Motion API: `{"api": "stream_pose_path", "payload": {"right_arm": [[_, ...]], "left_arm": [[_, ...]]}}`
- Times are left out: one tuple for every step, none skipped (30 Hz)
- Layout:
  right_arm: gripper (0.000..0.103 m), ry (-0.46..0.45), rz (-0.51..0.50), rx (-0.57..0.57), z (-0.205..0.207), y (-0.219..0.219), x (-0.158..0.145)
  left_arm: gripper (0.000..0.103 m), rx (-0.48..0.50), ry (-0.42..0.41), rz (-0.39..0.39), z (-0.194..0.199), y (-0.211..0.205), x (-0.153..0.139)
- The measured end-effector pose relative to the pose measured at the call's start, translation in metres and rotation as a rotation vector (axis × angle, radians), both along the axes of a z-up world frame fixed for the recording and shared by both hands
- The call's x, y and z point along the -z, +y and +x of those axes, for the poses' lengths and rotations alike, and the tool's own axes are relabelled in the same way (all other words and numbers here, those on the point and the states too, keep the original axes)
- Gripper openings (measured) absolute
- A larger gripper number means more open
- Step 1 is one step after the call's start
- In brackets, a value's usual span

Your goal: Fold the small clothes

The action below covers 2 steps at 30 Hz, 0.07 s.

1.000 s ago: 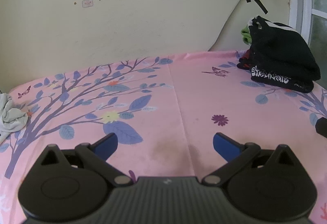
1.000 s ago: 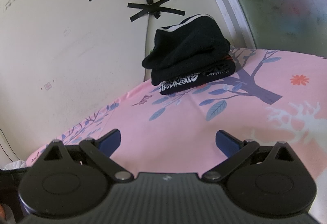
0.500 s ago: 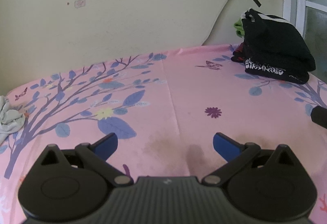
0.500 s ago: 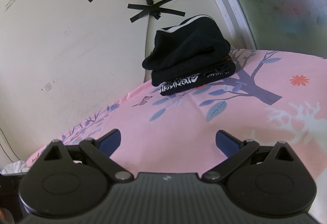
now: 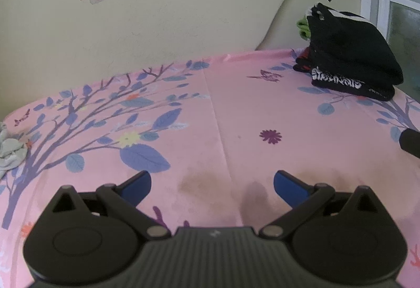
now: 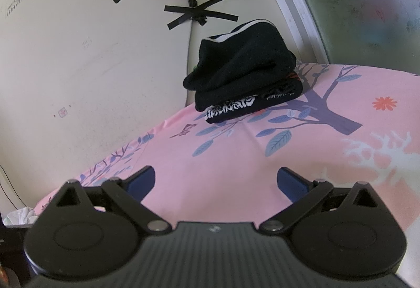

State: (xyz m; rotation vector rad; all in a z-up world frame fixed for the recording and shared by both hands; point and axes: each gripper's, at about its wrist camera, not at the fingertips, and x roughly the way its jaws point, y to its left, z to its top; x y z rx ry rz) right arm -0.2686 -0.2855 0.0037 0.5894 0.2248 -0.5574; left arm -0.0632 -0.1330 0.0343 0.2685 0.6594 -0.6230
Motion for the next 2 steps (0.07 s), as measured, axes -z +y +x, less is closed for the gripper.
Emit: {"api": "stream_pose_path", "payload": {"right_arm": [[0.096,-0.001,0.000,0.000,0.0000,-0.0001,0.0000],[0.096,0.000,-0.001,0.001,0.0001,0.0005,-0.0008]], "left_arm": [[0.103,0.002,0.007,-0.001,0.0007,-0.0001,0.0004],[0.103,0.004,0.013,-0.005,0.0014,0.0002,0.0005]]}}
